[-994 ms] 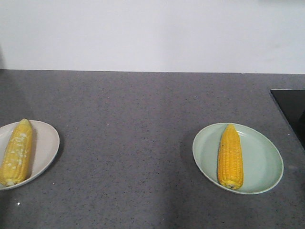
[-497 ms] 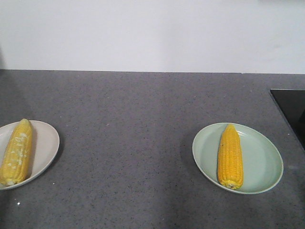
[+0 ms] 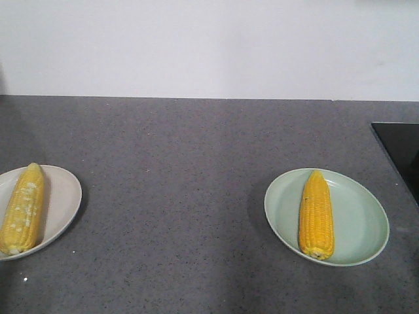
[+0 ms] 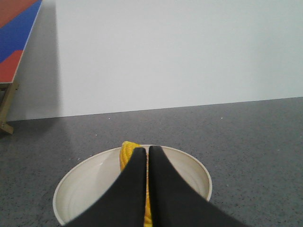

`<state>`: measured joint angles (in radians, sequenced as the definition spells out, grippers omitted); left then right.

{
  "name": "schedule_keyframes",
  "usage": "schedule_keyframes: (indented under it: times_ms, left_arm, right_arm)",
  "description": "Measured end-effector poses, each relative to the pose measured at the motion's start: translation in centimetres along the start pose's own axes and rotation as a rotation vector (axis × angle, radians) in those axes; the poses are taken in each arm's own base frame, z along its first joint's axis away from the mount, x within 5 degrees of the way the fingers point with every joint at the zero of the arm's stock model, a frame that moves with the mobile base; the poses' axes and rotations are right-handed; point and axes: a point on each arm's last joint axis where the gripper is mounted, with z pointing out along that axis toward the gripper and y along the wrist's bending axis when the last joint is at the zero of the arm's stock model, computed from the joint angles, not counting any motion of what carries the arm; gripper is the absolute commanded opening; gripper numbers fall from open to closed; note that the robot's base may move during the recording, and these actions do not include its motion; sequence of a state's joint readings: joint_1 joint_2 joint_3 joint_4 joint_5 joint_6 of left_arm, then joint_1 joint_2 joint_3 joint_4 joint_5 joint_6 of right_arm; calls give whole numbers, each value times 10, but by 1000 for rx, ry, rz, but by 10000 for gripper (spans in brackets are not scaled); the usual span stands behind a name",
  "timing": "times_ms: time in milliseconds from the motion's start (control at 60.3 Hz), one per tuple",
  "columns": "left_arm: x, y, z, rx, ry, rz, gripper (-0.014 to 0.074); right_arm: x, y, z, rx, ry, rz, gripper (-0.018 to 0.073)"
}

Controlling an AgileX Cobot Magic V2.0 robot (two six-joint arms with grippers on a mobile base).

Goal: Distribute corn equally

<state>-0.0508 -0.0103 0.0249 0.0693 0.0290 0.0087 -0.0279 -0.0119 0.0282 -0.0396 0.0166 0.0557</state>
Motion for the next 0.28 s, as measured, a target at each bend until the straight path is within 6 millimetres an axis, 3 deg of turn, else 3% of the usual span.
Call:
schedule_keyframes:
  times_ms: [282]
  left_arm:
    - [0, 0, 0, 0, 0, 0, -6]
  right_arm:
    - [0, 0, 0, 0, 0, 0, -10]
